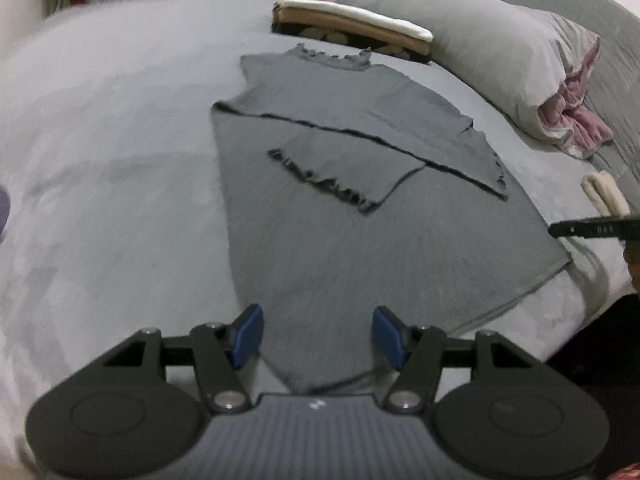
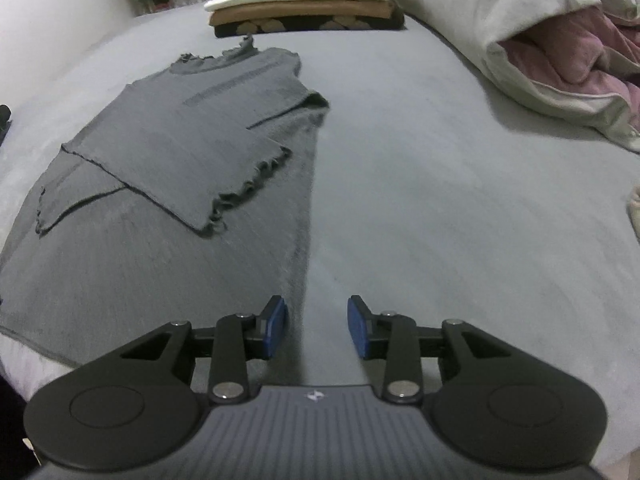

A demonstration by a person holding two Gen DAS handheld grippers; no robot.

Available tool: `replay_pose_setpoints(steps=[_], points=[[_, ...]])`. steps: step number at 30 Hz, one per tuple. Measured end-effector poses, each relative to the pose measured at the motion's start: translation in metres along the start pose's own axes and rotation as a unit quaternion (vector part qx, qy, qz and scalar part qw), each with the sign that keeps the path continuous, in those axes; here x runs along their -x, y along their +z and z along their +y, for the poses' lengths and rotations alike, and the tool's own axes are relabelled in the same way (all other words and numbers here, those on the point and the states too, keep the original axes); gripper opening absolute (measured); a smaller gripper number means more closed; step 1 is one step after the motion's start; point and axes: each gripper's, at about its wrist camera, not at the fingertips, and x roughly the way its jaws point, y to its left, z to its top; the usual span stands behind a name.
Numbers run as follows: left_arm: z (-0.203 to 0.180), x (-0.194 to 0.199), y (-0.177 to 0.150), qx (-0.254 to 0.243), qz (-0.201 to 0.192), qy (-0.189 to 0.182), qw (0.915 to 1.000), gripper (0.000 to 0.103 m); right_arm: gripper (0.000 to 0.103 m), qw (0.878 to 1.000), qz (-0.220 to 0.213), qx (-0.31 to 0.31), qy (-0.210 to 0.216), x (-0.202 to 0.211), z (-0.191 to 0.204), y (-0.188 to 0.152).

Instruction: Fold clothes

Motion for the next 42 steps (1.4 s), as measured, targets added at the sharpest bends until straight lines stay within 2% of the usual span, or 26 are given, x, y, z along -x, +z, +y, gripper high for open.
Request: replay_pose_setpoints(steps=[5, 8, 11, 14, 16, 19, 21, 24, 25, 27, 28, 29, 31, 36, 42], points=[[0.03, 0.016, -0.006, 0.083, 0.014, -0.035, 0.9959, 0.062, 0.038, 1.0, 0.011, -0.015, -0.006, 0.014, -0.014, -0.005], [0.047, 0.021, -0.011, 0.142, 0.015, -0.064, 0.9877, 0.06, 0.038, 0.999, 0.012, -0.039, 0.025, 0.022, -0.023, -0.009], [0.056, 0.02, -0.014, 0.182, 0.019, -0.089, 0.9792, 0.056, 0.038, 0.993, 0.015, -0.083, 0.076, 0.025, -0.032, -0.012], [0.058, 0.015, -0.016, 0.196, 0.029, -0.11, 0.9739, 0.048, 0.038, 0.987, 0.025, -0.113, 0.107, 0.022, -0.035, -0.016], [0.058, 0.011, -0.018, 0.205, 0.036, -0.12, 0.9706, 0.04, 0.038, 0.985, 0.035, -0.123, 0.114, 0.017, -0.035, -0.018], [0.059, 0.007, -0.02, 0.216, 0.045, -0.131, 0.9665, 0.036, 0.038, 0.982, 0.041, -0.137, 0.127, 0.012, -0.036, -0.022], [0.061, 0.003, -0.021, 0.223, 0.051, -0.137, 0.9639, 0.027, 0.038, 0.979, 0.041, -0.144, 0.136, 0.01, -0.036, -0.022], [0.063, -0.001, -0.023, 0.231, 0.058, -0.146, 0.9602, 0.021, 0.038, 0.977, 0.043, -0.148, 0.147, 0.007, -0.036, -0.022], [0.064, -0.002, -0.023, 0.233, 0.06, -0.149, 0.9592, 0.016, 0.035, 0.977, 0.045, -0.147, 0.151, 0.006, -0.035, -0.022], [0.064, -0.003, -0.024, 0.235, 0.065, -0.156, 0.9571, 0.011, 0.021, 0.976, 0.051, -0.144, 0.156, 0.004, -0.033, -0.022], [0.063, -0.003, -0.024, 0.236, 0.065, -0.157, 0.9567, 0.01, 0.018, 0.975, 0.054, -0.143, 0.159, 0.003, -0.033, -0.021], [0.063, -0.003, -0.023, 0.238, 0.062, -0.159, 0.9562, 0.009, 0.012, 0.975, 0.055, -0.143, 0.158, 0.002, -0.033, -0.02], [0.064, 0.0, -0.021, 0.247, 0.05, -0.173, 0.952, 0.007, 0.008, 0.975, 0.053, -0.147, 0.159, 0.002, -0.034, -0.018], [0.068, 0.01, -0.003, 0.265, 0.0, -0.2, 0.9433, 0.007, 0.008, 0.967, 0.026, -0.178, 0.18, 0.01, -0.045, -0.006], [0.077, 0.003, 0.033, 0.282, -0.053, -0.193, 0.9383, 0.007, 0.008, 0.958, -0.003, -0.209, 0.194, 0.004, -0.053, 0.028]])
